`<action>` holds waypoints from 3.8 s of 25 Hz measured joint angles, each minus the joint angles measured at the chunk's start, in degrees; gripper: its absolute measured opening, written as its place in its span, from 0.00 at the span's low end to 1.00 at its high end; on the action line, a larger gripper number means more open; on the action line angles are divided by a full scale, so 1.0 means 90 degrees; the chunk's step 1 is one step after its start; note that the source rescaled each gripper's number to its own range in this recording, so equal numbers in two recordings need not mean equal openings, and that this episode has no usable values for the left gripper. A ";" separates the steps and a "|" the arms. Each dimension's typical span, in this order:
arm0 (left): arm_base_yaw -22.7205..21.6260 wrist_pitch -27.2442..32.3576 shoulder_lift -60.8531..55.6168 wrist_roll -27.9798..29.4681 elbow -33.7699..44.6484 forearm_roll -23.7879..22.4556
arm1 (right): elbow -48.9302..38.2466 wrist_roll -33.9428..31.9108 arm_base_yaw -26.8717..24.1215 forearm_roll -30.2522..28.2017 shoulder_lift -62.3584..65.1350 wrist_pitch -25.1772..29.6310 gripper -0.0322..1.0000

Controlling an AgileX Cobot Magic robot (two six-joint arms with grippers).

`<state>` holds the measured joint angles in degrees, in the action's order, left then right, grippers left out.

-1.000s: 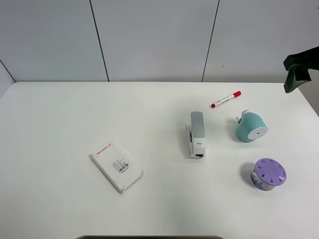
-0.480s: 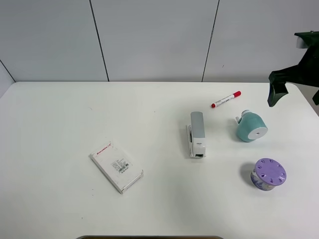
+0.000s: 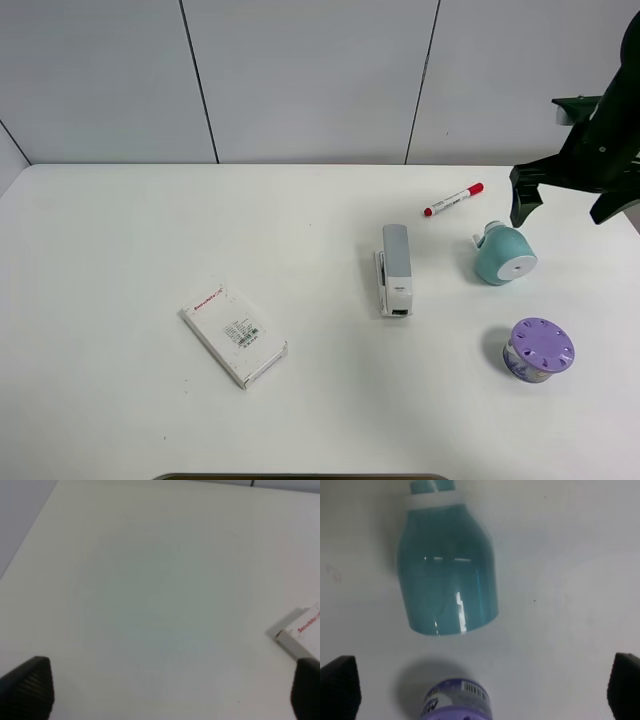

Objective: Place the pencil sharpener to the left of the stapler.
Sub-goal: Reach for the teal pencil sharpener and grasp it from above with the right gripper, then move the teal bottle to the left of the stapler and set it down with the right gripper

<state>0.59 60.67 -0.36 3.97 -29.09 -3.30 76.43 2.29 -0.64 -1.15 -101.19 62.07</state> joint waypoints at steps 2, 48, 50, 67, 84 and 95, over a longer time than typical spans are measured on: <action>0.0000 0.0000 0.0000 0.0000 0.0000 0.0000 | 0.0000 0.0049 0.0000 0.0094 -0.0163 -0.0164 1.00; 0.0000 0.0000 0.0000 0.0000 0.0000 0.0000 | 0.0008 0.0431 0.0000 0.0842 -0.2043 -0.1342 0.54; 0.0000 0.0000 0.0000 0.0000 0.0000 0.0000 | 0.0008 0.0431 0.0000 0.0818 -0.2046 -0.1295 0.30; 0.0000 0.0000 0.0000 0.0000 0.0000 0.0000 | 0.0019 0.0431 -0.0005 0.0829 -0.2046 -0.0988 0.03; 0.0000 0.0000 0.0000 0.0000 0.0000 0.0000 | 0.0019 0.0431 -0.0005 0.0829 -0.2046 -0.0988 0.03; 0.0000 0.0000 0.0000 0.0000 0.0000 0.0000 | 0.0019 0.0431 -0.0005 0.0823 -0.1338 -0.0993 0.03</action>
<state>0.59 60.67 -0.36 3.97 -29.09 -3.30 76.60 6.17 -0.69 6.25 -113.23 53.13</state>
